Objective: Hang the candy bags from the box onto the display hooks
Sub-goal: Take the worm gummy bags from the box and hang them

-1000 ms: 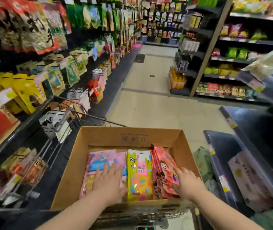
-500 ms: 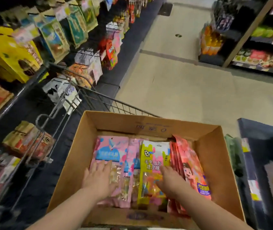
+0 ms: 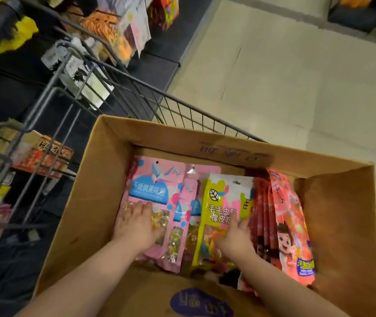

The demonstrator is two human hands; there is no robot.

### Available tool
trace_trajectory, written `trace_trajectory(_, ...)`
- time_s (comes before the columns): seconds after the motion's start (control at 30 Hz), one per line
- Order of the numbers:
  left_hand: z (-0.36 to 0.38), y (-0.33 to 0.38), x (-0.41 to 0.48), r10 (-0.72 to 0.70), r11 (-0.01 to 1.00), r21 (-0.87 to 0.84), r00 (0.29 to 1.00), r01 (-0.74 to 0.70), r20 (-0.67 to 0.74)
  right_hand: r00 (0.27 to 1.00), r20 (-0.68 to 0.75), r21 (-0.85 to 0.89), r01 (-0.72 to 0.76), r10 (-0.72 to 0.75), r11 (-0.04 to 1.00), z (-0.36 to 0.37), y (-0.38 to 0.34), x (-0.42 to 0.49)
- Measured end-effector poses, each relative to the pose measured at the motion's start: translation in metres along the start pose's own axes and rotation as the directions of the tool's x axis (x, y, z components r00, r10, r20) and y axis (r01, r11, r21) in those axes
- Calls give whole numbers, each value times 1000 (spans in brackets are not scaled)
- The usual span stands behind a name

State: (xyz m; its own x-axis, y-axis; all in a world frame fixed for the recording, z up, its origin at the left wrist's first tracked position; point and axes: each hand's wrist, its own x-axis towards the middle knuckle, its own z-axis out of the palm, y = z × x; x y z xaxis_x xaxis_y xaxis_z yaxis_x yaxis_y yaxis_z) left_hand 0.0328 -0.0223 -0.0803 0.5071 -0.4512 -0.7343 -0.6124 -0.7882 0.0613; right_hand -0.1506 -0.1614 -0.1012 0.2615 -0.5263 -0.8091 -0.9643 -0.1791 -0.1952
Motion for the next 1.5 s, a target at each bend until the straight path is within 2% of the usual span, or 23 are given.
trace_trajectory(0.13,12,23,4,68,980,-191,997,-61,27,994,40,-148,105,-100,983,19,-18,-2)
trace_trajectory(0.23,20,41,6,14,945,-327,999,3,50,985,65,-69,165,-161,984,22,-37,-4)
trace_trajectory(0.3,24,48,6,-48,906,-415,996,77,81,986,-29,-3,164,-164,986,14,-37,0)
trace_trajectory(0.37,28,54,6,-93,838,-524,986,151,135,987,-127,73,113,-103,991,2,-24,7)
trace_trajectory(0.43,35,56,8,-144,722,-657,976,218,165,987,-148,100,75,-59,992,-7,-9,12)
trace_trajectory(0.53,45,60,8,-241,423,-847,941,321,236,990,-131,138,79,-61,987,-11,-1,14)
trace_trajectory(0.6,49,62,6,-276,239,-911,923,335,267,991,-103,147,105,-91,983,-9,-7,14)
trace_trajectory(0.63,53,61,5,-274,196,-928,927,316,258,991,-89,172,117,-103,978,-8,-9,16)
trace_trajectory(0.73,47,52,-5,-207,185,-946,951,267,229,990,-98,299,128,-103,946,-8,-11,22)
trace_trajectory(0.83,39,34,-8,-175,139,-959,959,249,224,990,-139,266,16,22,964,-12,-4,26)
trace_trajectory(0.93,28,17,-11,-171,40,-978,965,207,197,994,-68,250,-68,88,966,-8,-7,25)
trace_trajectory(1.03,18,1,-13,-176,-32,-986,971,162,165,999,-5,35,-46,46,998,4,-19,23)
trace_trajectory(1.13,11,-17,-15,-244,-116,-985,958,126,151,997,-21,33,70,-69,997,18,-24,19)
trace_trajectory(1.2,9,-31,-17,-302,-124,-987,943,107,140,988,-117,128,112,-97,985,15,-16,21)
trace_trajectory(1.27,8,-41,-19,-327,-118,-988,935,102,135,985,-167,181,67,-37,981,6,-4,27)
trace_trajectory(1.33,8,-47,-20,-329,-103,-989,935,105,134,991,-134,193,0,27,981,0,5,35)
trace_trajectory(1.5,17,-45,-16,-325,-63,-989,934,135,148,994,-93,96,-50,59,994,4,-2,39)
